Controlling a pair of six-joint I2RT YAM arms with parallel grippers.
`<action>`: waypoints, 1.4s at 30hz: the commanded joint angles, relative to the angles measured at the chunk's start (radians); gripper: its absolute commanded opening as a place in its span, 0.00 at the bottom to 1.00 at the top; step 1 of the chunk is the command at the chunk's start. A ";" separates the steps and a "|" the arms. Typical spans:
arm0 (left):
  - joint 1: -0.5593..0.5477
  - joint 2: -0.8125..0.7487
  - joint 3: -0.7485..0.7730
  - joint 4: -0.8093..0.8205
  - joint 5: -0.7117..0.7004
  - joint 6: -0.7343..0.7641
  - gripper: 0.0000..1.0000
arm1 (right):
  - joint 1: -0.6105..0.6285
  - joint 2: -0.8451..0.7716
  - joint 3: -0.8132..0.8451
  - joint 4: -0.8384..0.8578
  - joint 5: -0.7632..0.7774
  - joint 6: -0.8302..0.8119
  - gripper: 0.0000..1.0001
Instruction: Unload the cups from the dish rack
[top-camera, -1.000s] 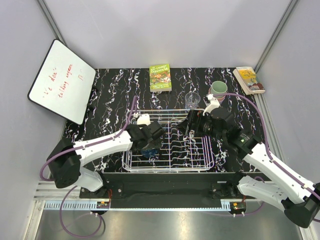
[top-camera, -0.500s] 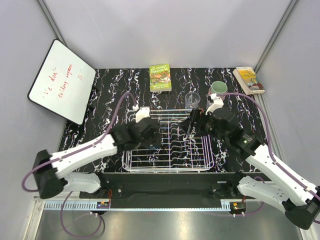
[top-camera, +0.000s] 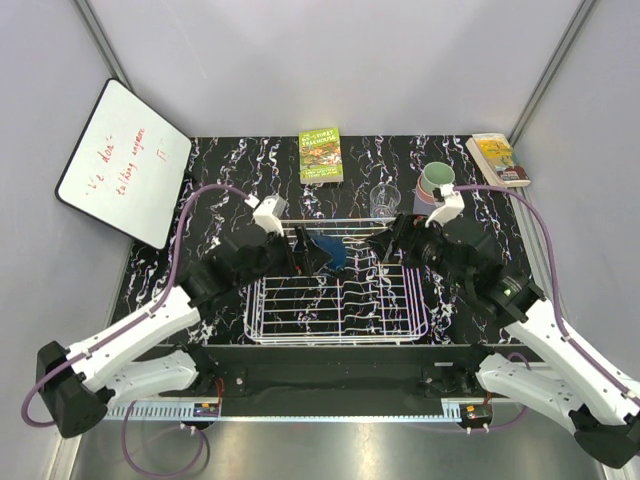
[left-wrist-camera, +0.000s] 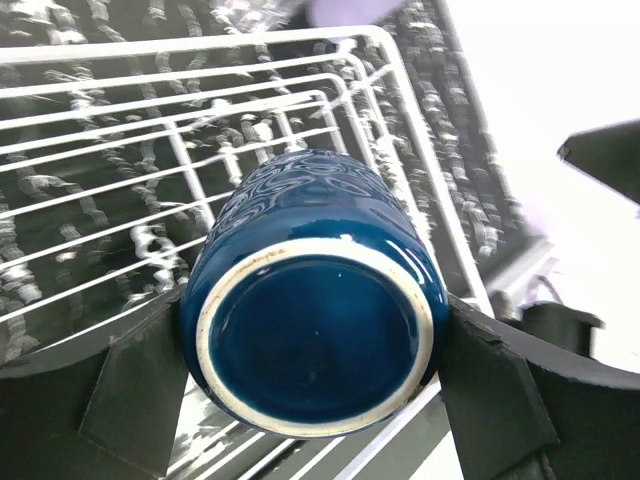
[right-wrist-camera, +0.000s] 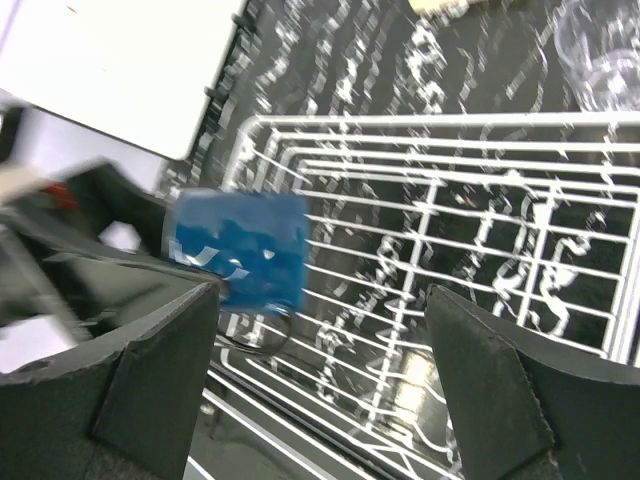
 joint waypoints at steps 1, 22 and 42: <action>0.081 -0.088 -0.132 0.489 0.336 -0.077 0.00 | 0.009 -0.066 -0.001 0.100 0.036 0.031 0.91; 0.194 0.063 -0.343 1.194 0.662 -0.384 0.00 | 0.010 -0.097 -0.125 0.319 -0.277 0.125 0.81; 0.192 0.102 -0.386 1.283 0.682 -0.440 0.00 | 0.010 0.096 -0.145 0.644 -0.509 0.222 0.22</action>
